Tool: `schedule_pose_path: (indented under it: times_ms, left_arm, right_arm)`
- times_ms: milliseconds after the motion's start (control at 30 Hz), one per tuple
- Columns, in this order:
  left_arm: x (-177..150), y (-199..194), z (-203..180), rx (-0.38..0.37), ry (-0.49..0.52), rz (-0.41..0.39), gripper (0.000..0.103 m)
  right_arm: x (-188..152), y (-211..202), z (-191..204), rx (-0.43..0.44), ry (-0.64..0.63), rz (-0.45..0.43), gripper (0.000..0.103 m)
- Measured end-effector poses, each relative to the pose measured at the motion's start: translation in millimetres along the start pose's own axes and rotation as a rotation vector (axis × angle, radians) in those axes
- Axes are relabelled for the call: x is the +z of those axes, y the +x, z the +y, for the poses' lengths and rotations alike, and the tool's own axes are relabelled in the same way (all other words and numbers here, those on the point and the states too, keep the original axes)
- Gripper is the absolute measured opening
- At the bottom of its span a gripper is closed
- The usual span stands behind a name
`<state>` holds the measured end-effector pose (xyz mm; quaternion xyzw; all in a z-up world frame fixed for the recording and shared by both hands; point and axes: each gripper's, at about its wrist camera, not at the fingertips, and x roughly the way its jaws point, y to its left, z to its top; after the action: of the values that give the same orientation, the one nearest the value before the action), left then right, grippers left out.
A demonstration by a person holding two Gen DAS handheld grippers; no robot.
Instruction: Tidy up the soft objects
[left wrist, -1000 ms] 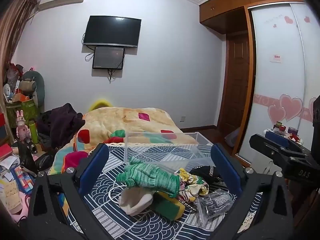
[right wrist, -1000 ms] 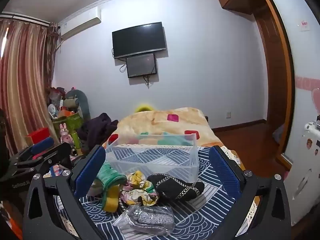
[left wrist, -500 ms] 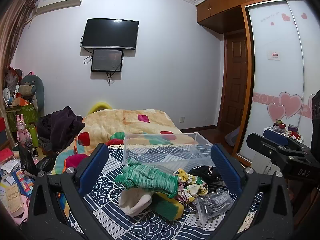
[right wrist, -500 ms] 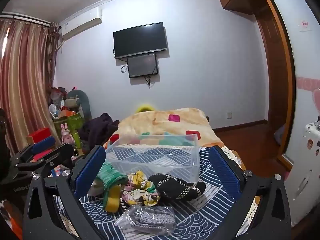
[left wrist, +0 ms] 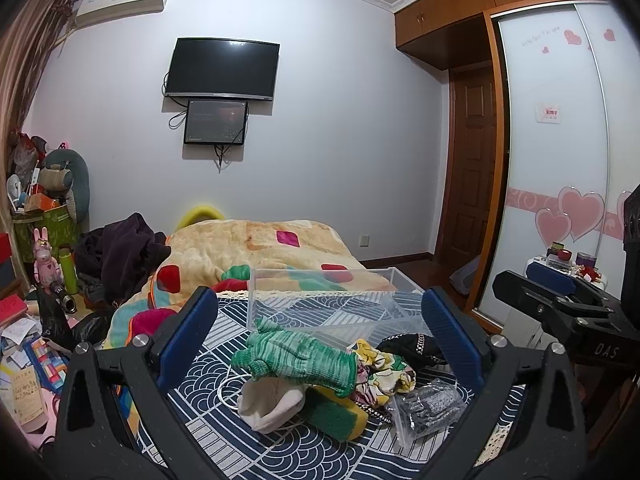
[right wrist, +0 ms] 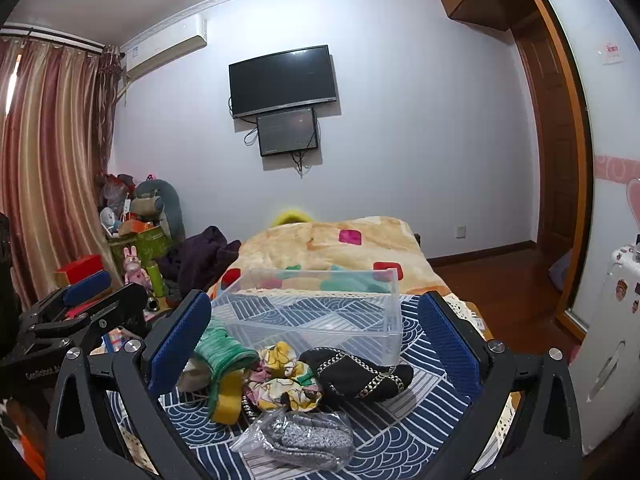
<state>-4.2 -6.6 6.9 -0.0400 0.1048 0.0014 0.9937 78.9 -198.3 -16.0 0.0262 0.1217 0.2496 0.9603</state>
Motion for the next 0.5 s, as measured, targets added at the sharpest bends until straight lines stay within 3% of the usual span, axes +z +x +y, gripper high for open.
schedule_pose_path:
  times_ms: [500]
  left_arm:
    - [-0.2,-0.4,-0.9,0.004,0.001,-0.001,0.103]
  right_arm:
    - [-0.1,-1.9,4.0,0.007,-0.010,-0.007,0.103]
